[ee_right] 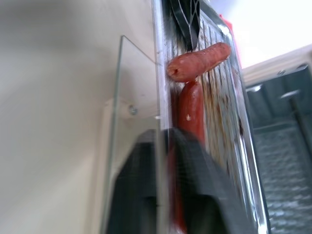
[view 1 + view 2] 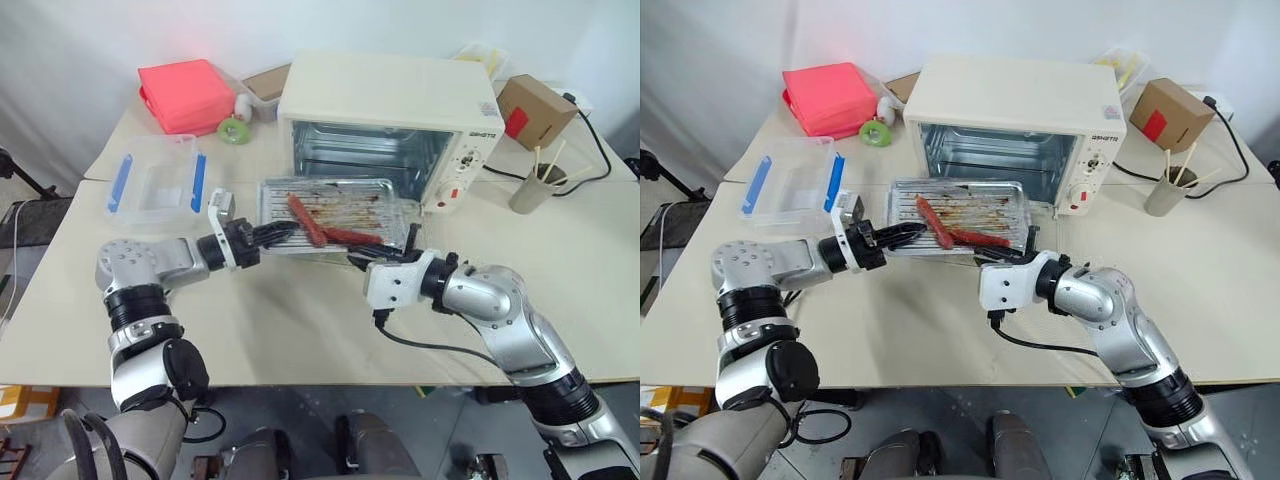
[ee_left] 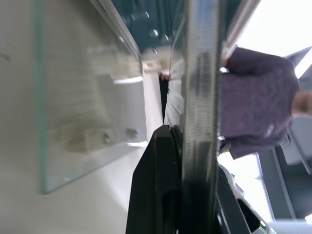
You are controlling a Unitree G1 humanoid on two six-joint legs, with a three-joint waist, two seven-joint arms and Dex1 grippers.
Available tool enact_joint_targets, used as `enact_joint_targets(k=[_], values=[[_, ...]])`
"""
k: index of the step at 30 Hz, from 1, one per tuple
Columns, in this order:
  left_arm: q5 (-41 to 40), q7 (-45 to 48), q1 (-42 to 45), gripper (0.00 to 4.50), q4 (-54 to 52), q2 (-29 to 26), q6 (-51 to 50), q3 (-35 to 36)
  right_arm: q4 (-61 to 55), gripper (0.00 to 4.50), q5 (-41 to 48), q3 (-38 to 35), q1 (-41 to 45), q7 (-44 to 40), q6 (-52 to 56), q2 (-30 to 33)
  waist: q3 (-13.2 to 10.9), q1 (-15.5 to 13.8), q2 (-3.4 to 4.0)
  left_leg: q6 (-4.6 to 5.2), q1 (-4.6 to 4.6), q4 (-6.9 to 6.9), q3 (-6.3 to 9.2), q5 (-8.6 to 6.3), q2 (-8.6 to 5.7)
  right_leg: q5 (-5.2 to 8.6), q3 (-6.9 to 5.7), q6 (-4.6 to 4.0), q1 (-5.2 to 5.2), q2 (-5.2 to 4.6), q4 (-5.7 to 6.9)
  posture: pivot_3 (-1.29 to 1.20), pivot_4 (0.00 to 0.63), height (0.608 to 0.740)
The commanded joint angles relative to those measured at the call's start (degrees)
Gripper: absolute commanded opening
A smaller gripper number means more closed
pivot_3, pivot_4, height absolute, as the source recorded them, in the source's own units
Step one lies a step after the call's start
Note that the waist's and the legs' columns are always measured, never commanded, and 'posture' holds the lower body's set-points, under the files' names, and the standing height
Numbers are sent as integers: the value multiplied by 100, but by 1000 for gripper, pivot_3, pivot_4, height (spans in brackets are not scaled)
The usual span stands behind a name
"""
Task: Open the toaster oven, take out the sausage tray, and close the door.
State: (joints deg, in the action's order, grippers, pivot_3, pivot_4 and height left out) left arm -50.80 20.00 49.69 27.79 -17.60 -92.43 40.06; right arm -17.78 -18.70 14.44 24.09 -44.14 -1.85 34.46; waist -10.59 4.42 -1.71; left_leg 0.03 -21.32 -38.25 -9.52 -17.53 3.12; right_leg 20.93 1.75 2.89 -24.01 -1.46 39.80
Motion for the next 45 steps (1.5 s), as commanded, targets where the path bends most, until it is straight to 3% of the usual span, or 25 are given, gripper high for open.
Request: enact_joint_targets(k=[1, 2, 8, 12, 15, 18, 20, 24, 27, 38, 45], values=[[-891, -362, -367, 0, -114, -167, -7, 220, -217, 2065, 610, -320, -191, -379, -282, 370, 0, -4, 0, -1, 8, 2, 1, -1, 0, 0, -1, 0, 5, -1, 1, 0, 150, 740], [-1180, -462, -581, 0, -226, -242, -7, 222, -194, 2333, 922, -510, -336, -436, -373, 440, 0, -10, 0, -2, 11, 3, 6, -1, 1, 0, -4, 0, 10, -1, -1, 0, 150, 740], [-2864, -1331, -1674, 0, -601, -653, -7, 604, 621, 2333, 2282, -1718, -1153, -691, -1142, 782, -2, -34, -8, -3, 21, -1, 26, -2, 1, 0, -12, 0, 37, -2, -18, 0, 150, 740], [-3973, -1963, -2343, 0, -869, -907, 139, 930, 1380, 2333, 3076, -2424, -1360, -746, -1092, 764, -1, -55, -10, -2, 30, -2, 34, -2, 0, 0, -16, 0, 56, -2, -26, 0, 150, 740], [-5150, -2696, -2989, 0, -1235, -960, 884, 847, 2128, 1730, 3379, -2725, -1309, -826, -992, 798, -1, -99, -10, -2, 33, -4, 35, -3, 0, 0, -15, 0, 58, -4, -28, 0, 150, 740], [-6095, -3323, -3683, 0, -1849, -829, 1769, 643, 2835, 699, 3552, -2772, -1176, -1118, -907, 851, -1, -125, -10, 0, 32, -4, 38, -4, -1, 0, -15, 0, 60, -5, -29, 0, 150, 740], [-6220, -3419, -3885, 0, -2204, -617, 2150, 639, 3103, 55, 3655, -2737, -1093, -1354, -935, 848, -1, -136, -10, 1, 33, -6, 40, -4, -1, 0, -15, 0, 63, -6, -31, 0, 150, 740], [-6220, -3660, -4286, 0, -3167, 257, 2993, 739, 4149, 20, 3637, -2385, -654, -2008, -816, 743, -1, -143, -10, 7, 31, -20, 48, -6, -8, 0, -19, 0, 78, -6, -37, 0, 150, 740], [-6220, -3868, -4473, 0, -3656, 712, 3508, 692, 4871, 20, 3373, -2145, -172, -1982, -1060, 488, -1, -135, -11, 11, 44, -24, 54, -9, -8, -1, -23, 0, 101, -3, -46, 0, 150, 740], [-6220, -4053, -4689, 0, -4040, 804, 3935, 451, 4786, 20, 3900, -2289, 156, -2368, -918, 81, -2, -146, -8, 10, 76, -14, 90, -9, -10, -1, -44, 0, 158, 2, -76, 0, 150, 740], [-6220, -3986, -4605, 0, -4044, 755, 3815, 335, 3690, 20, 5272, -3317, 270, -1731, 14, -110, -4, -149, -4, 9, 75, -1, 96, -9, -13, -1, -49, 0, 159, 0, -85, 0, 150, 740]])
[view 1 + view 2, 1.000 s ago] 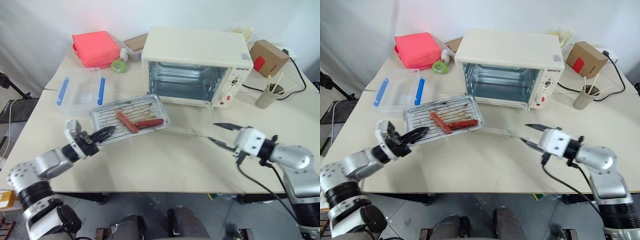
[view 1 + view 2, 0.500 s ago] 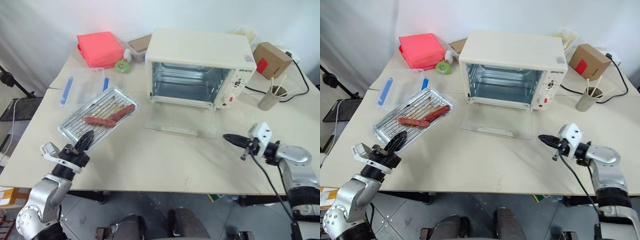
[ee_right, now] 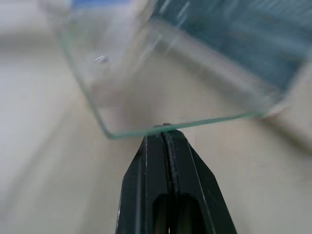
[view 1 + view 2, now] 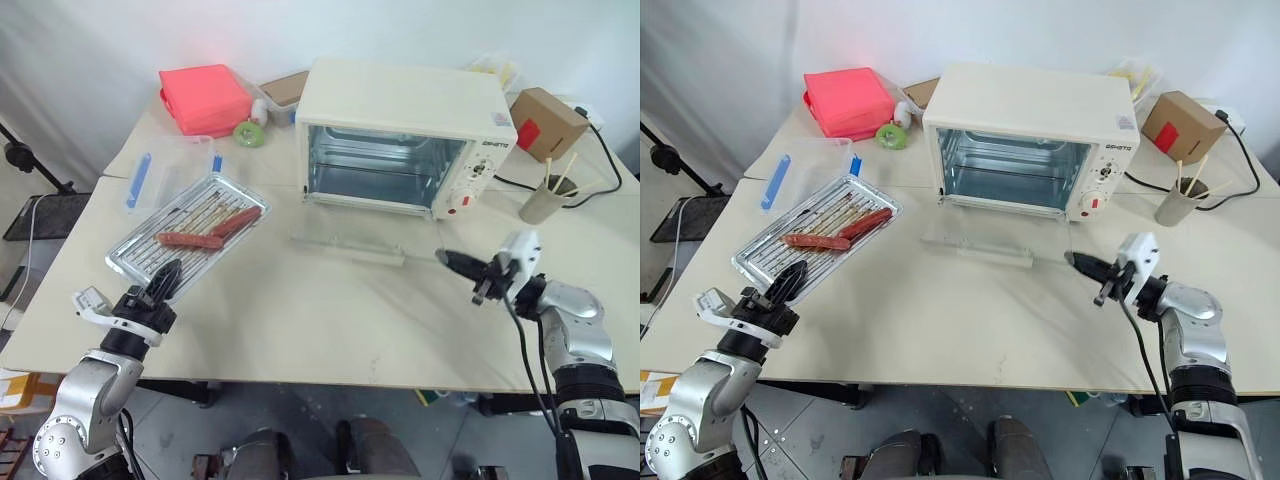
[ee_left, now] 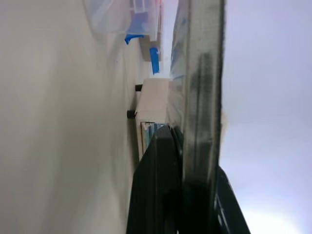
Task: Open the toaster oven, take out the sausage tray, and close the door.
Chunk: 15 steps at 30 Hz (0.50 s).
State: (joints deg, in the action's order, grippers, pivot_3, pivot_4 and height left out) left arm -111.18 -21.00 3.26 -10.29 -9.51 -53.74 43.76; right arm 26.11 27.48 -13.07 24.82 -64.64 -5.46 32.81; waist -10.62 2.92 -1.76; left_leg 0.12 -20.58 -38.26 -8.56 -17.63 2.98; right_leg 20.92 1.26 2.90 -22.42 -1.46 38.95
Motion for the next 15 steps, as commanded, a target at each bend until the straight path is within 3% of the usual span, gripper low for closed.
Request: enact_joint_targets(k=[1, 5, 8, 11, 15], values=[[-182, 170, 78, 0, -280, -19, -56, -56, -878, 20, 791, -664, 232, 469, 589, 85, -1, 4, 1, 0, 0, 1, 0, 0, 0, 0, 0, 0, 0, 0, 0, 0, 150, 740], [-182, 127, 178, 0, -271, -73, -168, -164, -1557, 20, 1286, -947, 341, 1068, 1339, 44, 0, -6, 0, -2, -1, 3, 4, -1, 1, 0, -4, 0, 1, 0, -6, 0, 150, 740], [-182, 171, 258, 0, -204, -180, -372, -340, -2087, 20, 1454, -852, 37, 798, 1794, 259, 0, -30, 0, -2, -3, 12, 7, -1, 0, 0, -7, 0, 1, 0, -17, 0, 150, 740], [-182, 231, 375, 0, -47, -297, -598, -481, -2730, 616, 1167, -494, -682, 116, 1832, 688, 0, -146, 0, -2, -10, 20, 12, -1, -1, 0, -12, 0, 0, -1, -33, 0, 150, 740], [-182, 543, 505, 0, 382, -698, -1268, -934, -3313, 1911, 887, -530, -1677, -422, 1258, 899, 0, -151, 0, 0, -19, 25, 22, -2, -2, -1, -23, 2, 3, -4, -50, 0, 150, 740]])
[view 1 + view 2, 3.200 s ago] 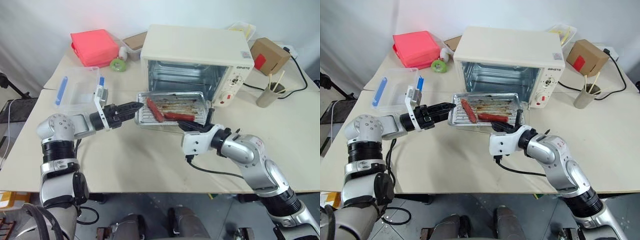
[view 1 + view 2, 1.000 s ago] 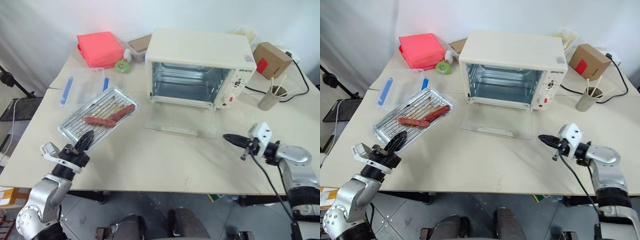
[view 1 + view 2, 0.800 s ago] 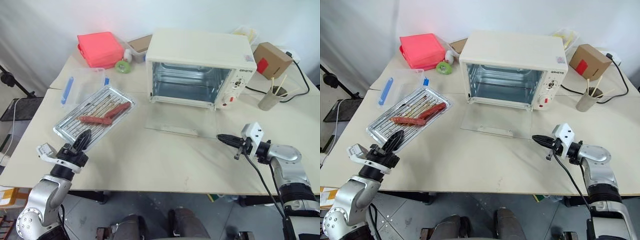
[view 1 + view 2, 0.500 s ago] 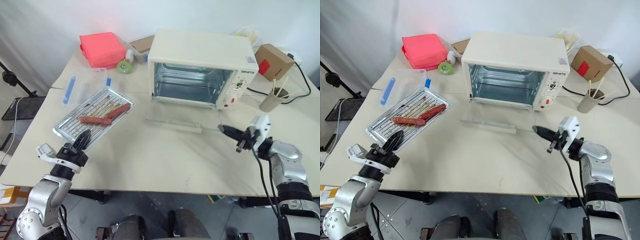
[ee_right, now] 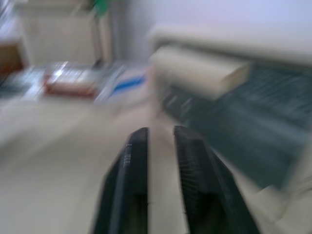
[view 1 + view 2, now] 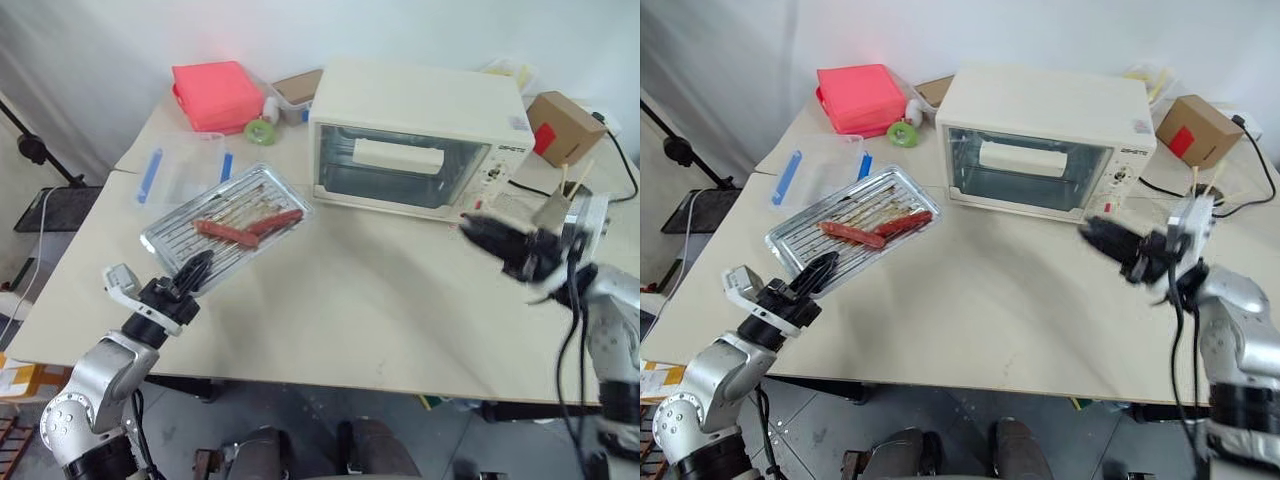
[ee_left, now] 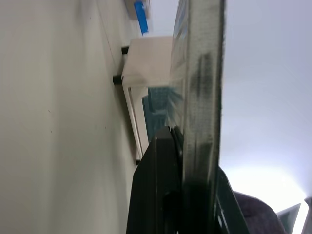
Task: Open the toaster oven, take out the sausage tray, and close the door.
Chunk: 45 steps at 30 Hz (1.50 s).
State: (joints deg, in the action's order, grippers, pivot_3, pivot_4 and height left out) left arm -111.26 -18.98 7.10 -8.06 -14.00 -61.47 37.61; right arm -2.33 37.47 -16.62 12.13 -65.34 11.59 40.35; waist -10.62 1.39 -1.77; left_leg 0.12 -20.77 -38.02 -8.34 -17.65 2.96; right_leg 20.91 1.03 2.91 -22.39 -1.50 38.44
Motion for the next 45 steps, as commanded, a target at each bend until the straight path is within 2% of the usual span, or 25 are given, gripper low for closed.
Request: enact_joint_targets(k=[1, 4, 7, 8, 12, 15, 18, 25, 31, 34, 37, 43, 44, 45], values=[[-174, 436, 144, 0, 274, -359, -629, -402, -536, 2277, -160, -205, -558, -428, -558, 162, 0, 6, 0, 0, 0, -1, -1, 0, -1, -1, 0, 2, 1, 0, -1, 0, 150, 740], [-174, 664, 428, 0, 882, -759, -1090, -976, -585, 3274, -231, -494, -1075, -349, -858, 37, 0, 11, 0, 0, 5, -2, -1, 0, -6, -2, 0, 3, 4, -4, 4, 0, 150, 740], [-174, 870, 656, 0, 1266, -931, -1290, -1328, -585, 4363, -309, -589, -1345, -312, -1039, 28, 0, 18, 0, -1, 10, -2, 1, 1, -6, -2, -1, 3, 8, -5, 5, 0, 150, 740], [-174, 901, 734, 0, 1372, -1016, -1341, -1487, -602, 4474, -332, -609, -1404, -310, -1117, 14, 0, 27, 0, -1, 10, -1, 0, 1, -6, -2, -1, 3, 8, -6, 4, 0, 150, 740], [-148, 908, 1463, 0, 2182, -943, -1416, -2200, -995, 4474, -208, -833, -1843, -24, -1141, -131, -1, 12, 2, -3, 12, 2, 2, 2, -5, -2, -2, 3, 6, -4, 7, 0, 150, 740], [668, 1403, 2426, 0, 3191, -915, -1922, -2870, -1333, 4474, -222, -1072, -2463, 15, -1192, -158, -1, -140, 3, -1, 6, -1, 14, 5, -14, -2, -9, 3, 7, -7, 4, 0, 150, 740], [1769, 1975, 3088, 0, 3928, -881, -2066, -3241, -1318, 4474, -261, -1315, -2758, 104, -1263, -150, -1, -132, 3, 3, -1, -2, 11, 3, -24, -6, -11, 10, 9, -16, -8, 0, 150, 740], [3547, 3421, 3819, 0, 4562, -660, -2081, -3576, -1408, 4474, -296, -1655, -3249, 159, -1363, -157, 6, -120, 16, -1, 3, 11, 7, 4, -19, -9, -10, 15, 4, -9, -22, 0, 150, 740], [4453, 4010, 4001, 0, 4537, -368, -2127, -3506, -1595, 4474, -298, -1708, -3525, 288, -1401, -239, 12, -149, 27, -7, 37, 12, 42, -3, -28, -10, -43, 16, 69, -30, -49, 0, 150, 740], [4579, 4042, 3937, 625, 4304, -322, -2317, -3229, -1610, 4500, -307, -1688, -3544, 314, -1395, -214, 12, -142, 27, -20, 39, 13, 63, -17, -32, -10, -65, 16, 87, -40, -60, 0, 150, 740], [4622, 4063, 3766, 1491, 3891, -400, -2576, -2996, -1530, 4500, -317, -1667, -3461, 289, -1389, -150, 11, -125, 26, -9, 32, 14, 71, -14, -30, -10, -72, 17, 84, -40, -63, 0, 150, 740], [4508, 4209, 2877, 3420, 2378, -1125, -3094, -2517, -1081, 4500, -420, -1406, -2919, 116, -1381, 28, 9, 34, 25, -16, 38, 39, 75, -7, -24, -7, -72, 12, 78, -32, -64, 0, 150, 740], [4482, 4251, 2735, 3671, 2142, -1257, -3102, -2467, -1015, 4500, -433, -1357, -2842, 76, -1389, 43, 9, 36, 25, -18, 42, 46, 77, -3, -23, -5, -72, 10, 79, -31, -63, 0, 150, 740], [4583, 4483, 2407, 3770, 1635, -1639, -2872, -2455, -901, 4500, -451, -1251, -2681, 21, -1393, 67, 7, 15, 27, -19, 42, 48, 78, -2, -23, -5, -72, 9, 79, -31, -63, 0, 150, 740]])
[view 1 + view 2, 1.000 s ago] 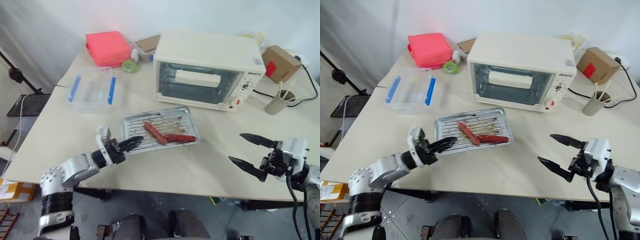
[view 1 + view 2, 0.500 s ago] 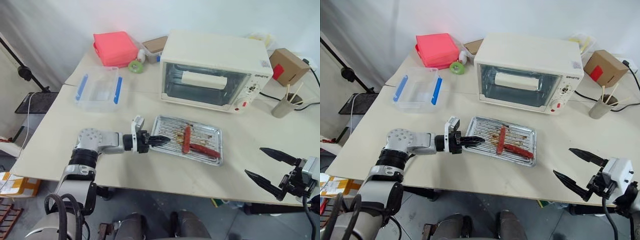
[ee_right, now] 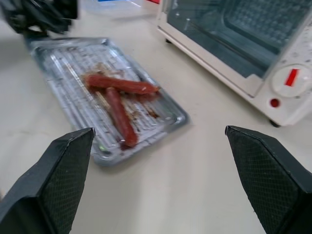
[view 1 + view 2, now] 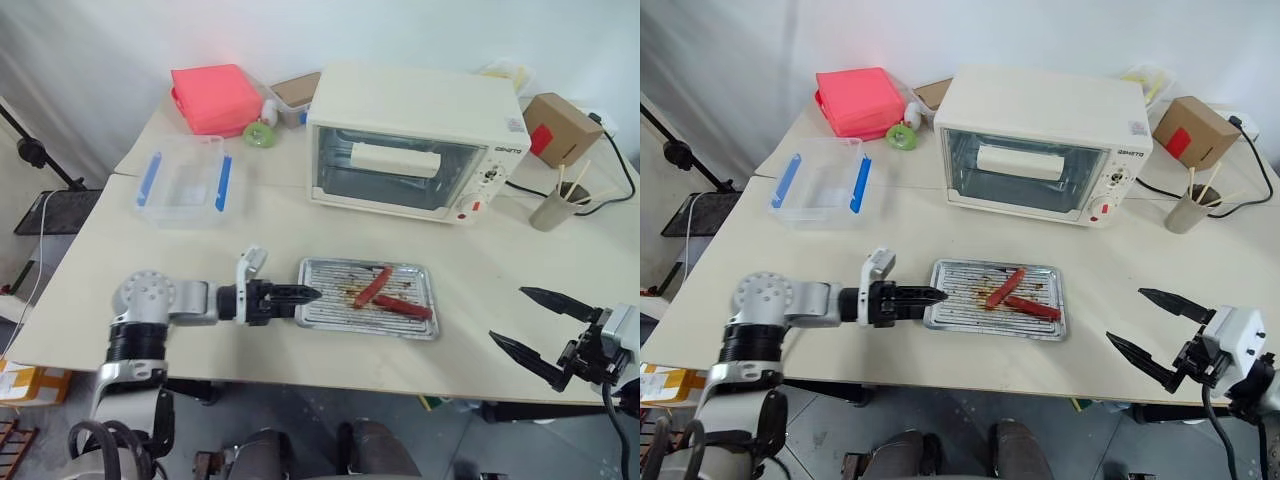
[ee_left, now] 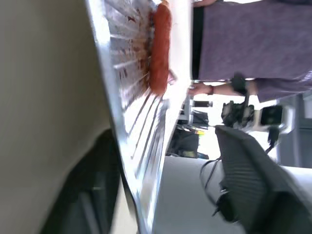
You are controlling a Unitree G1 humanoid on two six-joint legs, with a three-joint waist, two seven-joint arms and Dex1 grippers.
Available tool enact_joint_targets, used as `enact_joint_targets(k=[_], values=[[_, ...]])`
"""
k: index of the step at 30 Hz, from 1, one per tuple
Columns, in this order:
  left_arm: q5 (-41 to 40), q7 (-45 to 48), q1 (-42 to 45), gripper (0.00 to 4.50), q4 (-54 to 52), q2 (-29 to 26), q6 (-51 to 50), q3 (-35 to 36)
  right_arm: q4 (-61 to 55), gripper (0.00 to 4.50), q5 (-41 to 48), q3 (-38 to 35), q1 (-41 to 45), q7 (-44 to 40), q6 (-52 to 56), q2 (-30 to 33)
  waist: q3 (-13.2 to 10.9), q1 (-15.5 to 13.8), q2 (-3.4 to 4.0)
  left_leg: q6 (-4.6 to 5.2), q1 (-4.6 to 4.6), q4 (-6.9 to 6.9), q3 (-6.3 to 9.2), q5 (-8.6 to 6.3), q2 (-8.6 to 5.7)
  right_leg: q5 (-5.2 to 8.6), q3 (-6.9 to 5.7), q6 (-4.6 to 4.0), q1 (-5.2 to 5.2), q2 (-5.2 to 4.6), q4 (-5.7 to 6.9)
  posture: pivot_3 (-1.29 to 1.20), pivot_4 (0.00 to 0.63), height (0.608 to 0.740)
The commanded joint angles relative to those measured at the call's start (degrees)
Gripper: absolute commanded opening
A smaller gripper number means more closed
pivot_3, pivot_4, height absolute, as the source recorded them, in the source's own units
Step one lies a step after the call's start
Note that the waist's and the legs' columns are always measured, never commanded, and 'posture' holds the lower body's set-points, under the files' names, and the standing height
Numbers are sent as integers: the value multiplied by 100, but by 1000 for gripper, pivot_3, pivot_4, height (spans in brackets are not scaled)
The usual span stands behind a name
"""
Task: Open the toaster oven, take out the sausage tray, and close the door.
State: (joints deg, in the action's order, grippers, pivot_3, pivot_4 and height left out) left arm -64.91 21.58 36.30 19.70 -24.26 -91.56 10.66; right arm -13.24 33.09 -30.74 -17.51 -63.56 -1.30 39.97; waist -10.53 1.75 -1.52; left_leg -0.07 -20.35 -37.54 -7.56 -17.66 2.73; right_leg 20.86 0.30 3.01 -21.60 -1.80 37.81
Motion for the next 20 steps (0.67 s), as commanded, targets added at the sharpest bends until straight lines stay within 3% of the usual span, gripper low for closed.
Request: enact_joint_targets(k=[1, 3, 5, 7, 9, 12, 14, 20], values=[[48, 657, -813, 4069, -1561, -947, 351, 272, 283, 4500, -21, 246, 408, -215, -109, 127, -2, -61, 2, 0, 2, 5, 5, 6, -3, 1, -3, -2, 0, -1, 2, 0, 150, 740], [180, 1032, -1266, 4394, -2028, -1424, 718, 451, 416, 4500, -26, 379, 623, -301, -86, 155, -10, 44, -14, -4, 8, 31, 8, 8, -8, 1, -2, -4, 2, -4, -5, 0, 150, 740], [365, 1539, -1648, 4394, -2321, -1661, 1398, 562, 480, 4500, -6, 436, 730, -371, -57, 177, -15, 26, 1, -6, 8, 35, 12, 8, -6, 6, -8, -13, -1, -3, -9, 0, 150, 740], [1219, 2560, -2350, 4394, -2834, -2111, 3010, 395, 529, 4500, 30, 508, 848, -460, -9, 203, -18, 3, 9, -6, 7, 38, 13, 8, -8, 8, -9, -16, -2, -7, -10, 0, 150, 740], [2110, 2908, -2850, 4394, -3051, -2132, 4692, 503, 537, 4500, 54, 600, 956, -577, 20, 242, -19, -3, 12, -9, 5, 45, 13, 7, -8, 10, -11, -22, -5, -8, -16, 0, 150, 740], [3615, 3490, -3137, 4394, -2707, -2288, 7443, 279, 454, 4500, 83, 838, 1148, -914, -3, 353, -20, -37, 12, -12, 0, 49, 22, -1, -14, 13, -28, -29, -2, -26, -29, 0, 150, 740], [4078, 3872, -3148, 4394, -2347, -2262, 8622, 199, 424, 4500, 61, 960, 1204, -1118, -74, 420, -18, -35, 16, -26, -7, 55, 24, -15, -17, 13, -54, -32, -2, -51, -35, 0, 150, 740], [4342, 3697, -2800, 4394, -1715, -1833, 9335, 132, 524, 4500, 27, 950, 1236, -1263, -123, 471, -15, -19, 27, 26, -29, 60, 29, -7, -21, 13, -79, -31, -4, -70, -51, 0, 150, 740]])
